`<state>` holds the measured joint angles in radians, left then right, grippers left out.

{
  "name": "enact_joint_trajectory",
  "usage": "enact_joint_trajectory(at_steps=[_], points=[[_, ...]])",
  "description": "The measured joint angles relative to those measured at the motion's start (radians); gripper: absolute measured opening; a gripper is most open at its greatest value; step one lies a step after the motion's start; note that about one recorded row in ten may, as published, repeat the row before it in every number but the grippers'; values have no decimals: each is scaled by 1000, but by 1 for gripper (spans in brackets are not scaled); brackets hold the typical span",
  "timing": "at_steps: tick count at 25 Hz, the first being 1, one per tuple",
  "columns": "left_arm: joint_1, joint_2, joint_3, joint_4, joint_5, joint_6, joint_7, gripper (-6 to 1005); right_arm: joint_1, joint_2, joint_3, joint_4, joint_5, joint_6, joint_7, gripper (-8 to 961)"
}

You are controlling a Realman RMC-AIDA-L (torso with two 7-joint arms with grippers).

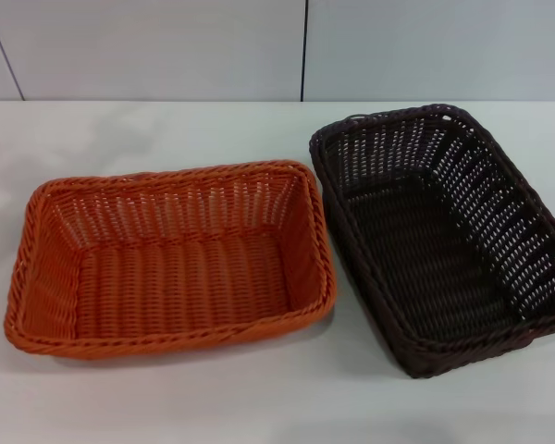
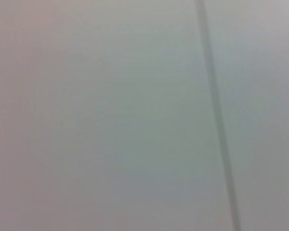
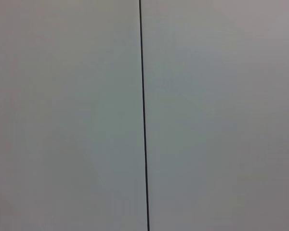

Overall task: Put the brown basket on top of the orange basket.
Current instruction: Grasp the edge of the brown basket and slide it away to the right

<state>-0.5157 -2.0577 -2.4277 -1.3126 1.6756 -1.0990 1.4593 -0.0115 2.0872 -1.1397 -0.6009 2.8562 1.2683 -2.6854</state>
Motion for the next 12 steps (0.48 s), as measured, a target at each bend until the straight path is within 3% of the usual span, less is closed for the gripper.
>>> enact_joint_trajectory(at_steps=[1,2,6,7,10,12], points=[[0,0,0,0,0,0,0,467,3,-1,0,2,0,-2,0,422],[97,-4,45,13,-200,94,47,467,11,-1,0,9,0,-4,0,421],[158,-5,71,42,-356,166,126,467,24,-2,-2,20,0,-4,0,421],[187,-9,73,74,-444,192,220,468,33,-2,-8,26,0,-5,0,421],[202,-11,71,108,-503,210,302,468,38,-2,-14,30,-1,-6,0,421],[219,-10,52,188,-590,223,464,468,38,-1,-43,29,-2,-9,0,421]])
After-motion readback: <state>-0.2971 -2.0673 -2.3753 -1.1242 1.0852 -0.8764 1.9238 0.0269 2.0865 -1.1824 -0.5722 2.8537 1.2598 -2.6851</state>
